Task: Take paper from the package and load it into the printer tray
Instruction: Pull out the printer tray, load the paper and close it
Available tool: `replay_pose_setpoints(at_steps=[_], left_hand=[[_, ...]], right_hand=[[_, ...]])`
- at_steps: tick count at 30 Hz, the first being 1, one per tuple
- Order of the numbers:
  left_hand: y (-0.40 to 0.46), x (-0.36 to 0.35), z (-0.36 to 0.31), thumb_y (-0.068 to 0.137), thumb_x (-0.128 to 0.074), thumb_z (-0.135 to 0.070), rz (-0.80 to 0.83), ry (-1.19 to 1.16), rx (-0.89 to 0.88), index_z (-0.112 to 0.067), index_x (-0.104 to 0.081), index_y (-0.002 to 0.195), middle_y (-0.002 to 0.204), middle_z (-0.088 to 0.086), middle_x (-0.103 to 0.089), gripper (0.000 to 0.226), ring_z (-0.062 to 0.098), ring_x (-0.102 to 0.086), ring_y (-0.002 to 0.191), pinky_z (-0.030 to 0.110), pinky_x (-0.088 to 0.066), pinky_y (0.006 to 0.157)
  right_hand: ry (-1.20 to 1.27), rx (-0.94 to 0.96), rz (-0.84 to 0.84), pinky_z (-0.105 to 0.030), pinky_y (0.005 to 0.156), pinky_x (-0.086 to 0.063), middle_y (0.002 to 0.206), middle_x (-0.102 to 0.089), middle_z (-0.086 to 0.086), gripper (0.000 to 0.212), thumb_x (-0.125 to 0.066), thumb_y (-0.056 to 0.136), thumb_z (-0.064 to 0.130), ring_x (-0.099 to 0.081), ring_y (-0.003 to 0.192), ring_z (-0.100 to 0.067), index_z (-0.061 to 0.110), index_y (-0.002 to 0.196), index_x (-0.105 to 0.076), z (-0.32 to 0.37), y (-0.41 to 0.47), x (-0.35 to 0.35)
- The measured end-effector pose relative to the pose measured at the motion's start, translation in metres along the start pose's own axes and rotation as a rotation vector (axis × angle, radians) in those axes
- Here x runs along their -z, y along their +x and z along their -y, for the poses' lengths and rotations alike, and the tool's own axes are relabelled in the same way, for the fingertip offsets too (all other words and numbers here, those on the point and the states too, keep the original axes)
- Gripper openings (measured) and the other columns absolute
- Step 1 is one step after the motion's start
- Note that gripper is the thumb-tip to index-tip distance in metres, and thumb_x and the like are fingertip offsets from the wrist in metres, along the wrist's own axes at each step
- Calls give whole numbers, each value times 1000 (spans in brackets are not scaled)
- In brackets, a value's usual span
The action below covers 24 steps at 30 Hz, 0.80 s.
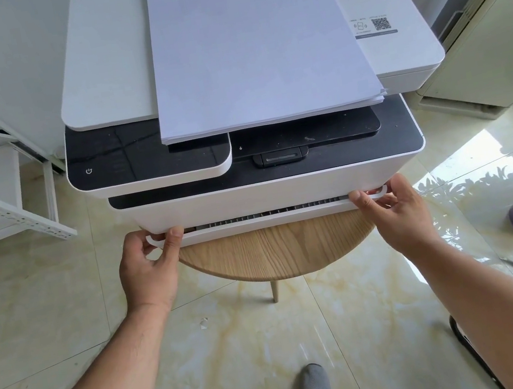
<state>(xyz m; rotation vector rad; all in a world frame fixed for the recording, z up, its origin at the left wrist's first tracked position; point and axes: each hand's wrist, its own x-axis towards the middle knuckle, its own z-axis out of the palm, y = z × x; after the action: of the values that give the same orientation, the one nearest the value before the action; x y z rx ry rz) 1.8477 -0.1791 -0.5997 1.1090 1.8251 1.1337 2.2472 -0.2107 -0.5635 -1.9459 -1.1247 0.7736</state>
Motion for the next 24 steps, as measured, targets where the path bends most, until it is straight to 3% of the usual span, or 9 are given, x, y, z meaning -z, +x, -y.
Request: replay_pose_setpoints(at_steps=[15, 24], left_hand=[[-1, -2, -1, 68, -76, -81, -36, -12, -13, -39, -60, 86, 92, -27, -67, 48, 22, -68, 113, 60, -61, 88], [-6, -2, -7, 67, -72, -84, -48, 45, -35, -39, -59, 83, 93, -11, -69, 49, 34, -74, 100, 57, -59, 92]], right_hand=[[-11, -1, 4, -26, 62, -47, 102, -74, 7, 39, -78, 88, 52, -74, 95, -22, 24, 107, -59, 3, -1, 0], [-37, 3, -3, -26, 63, -47, 99, -73, 10, 37, -77, 88, 52, -74, 92, -16, 28, 108, -59, 3, -2, -1]])
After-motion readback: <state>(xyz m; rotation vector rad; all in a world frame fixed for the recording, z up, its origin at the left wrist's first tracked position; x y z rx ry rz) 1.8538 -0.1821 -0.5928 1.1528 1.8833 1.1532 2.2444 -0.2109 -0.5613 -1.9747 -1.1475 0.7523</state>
